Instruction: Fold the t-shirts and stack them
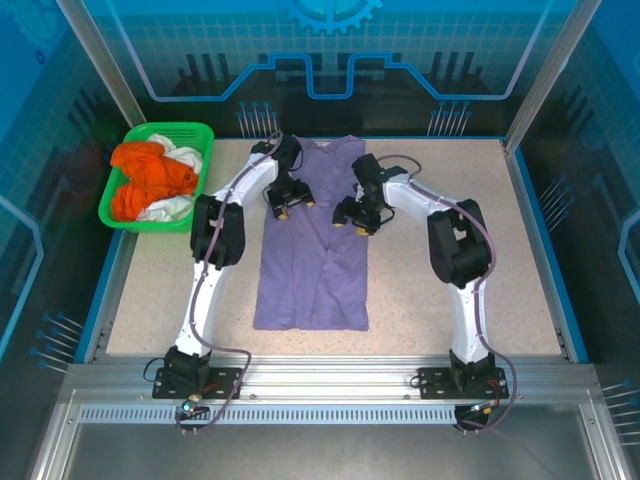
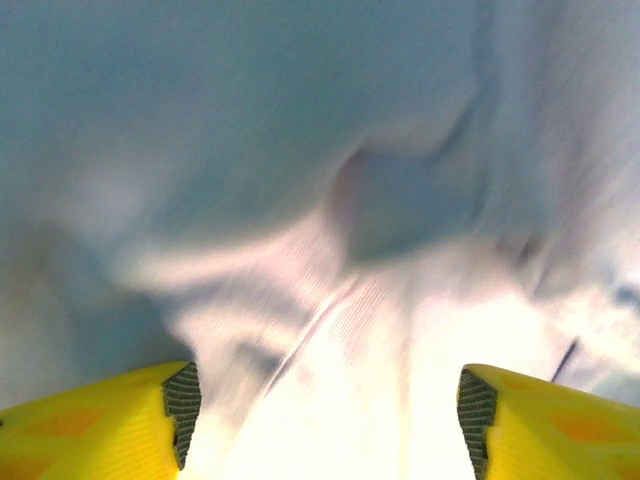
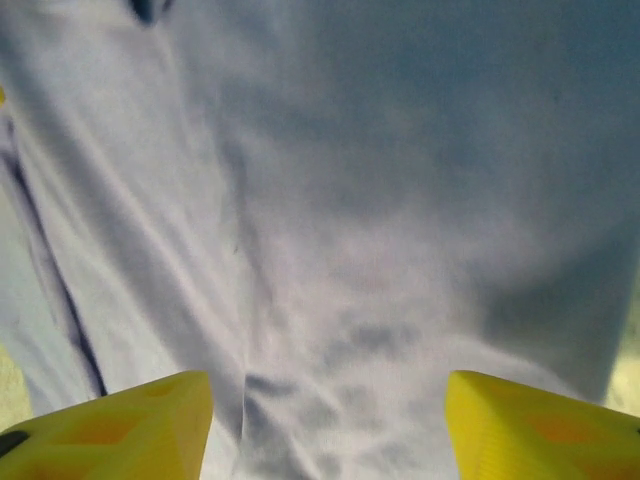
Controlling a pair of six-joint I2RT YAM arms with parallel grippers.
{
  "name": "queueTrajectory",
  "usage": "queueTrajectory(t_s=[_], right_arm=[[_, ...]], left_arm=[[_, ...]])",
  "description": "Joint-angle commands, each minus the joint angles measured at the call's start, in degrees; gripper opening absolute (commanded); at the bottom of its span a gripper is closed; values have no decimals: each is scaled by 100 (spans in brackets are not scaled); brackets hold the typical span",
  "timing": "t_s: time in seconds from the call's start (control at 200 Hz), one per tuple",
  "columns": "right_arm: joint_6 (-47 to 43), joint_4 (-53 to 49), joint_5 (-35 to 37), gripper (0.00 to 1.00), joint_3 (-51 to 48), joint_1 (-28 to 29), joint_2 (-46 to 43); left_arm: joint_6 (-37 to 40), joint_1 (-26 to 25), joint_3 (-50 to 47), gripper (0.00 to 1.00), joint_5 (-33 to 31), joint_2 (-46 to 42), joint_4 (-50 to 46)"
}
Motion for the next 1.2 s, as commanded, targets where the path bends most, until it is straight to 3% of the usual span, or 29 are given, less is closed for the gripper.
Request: queueTrajectory(t_s=[0.0,0.15,0.27,0.495,0.61,0.73,0.895,1.196], right_arm=[[-58,170,-212,67,-919,167,-1235],[48,620,-432,67,-2852,231,-2871],[452,919,-648,66,-4303,400,-3978],[1174,1052,-470,58,-5875,1008,-4891],[1357,1244,-392,56,-6072,1215,-4920],[1374,1392,-362,53,-6031,1369,-4686],[1366,1562,-328,51,-5798,1636,-4375],[1428,1814,-193,42,-5535,1763,-3819]], left_arm=[[66,11,-1283,78,462,-1616,230],[4,36,-3737,79,840,-3511,722],[9,45,-5647,73,1221,-4740,878],[-217,89,-8038,63,1292,-6356,832],[-353,98,-8397,61,1401,-6629,949],[-504,107,-8400,56,1088,-6557,898],[-1010,133,-8899,50,1448,-6502,1705],[-1095,151,-9128,41,1389,-6311,2311]])
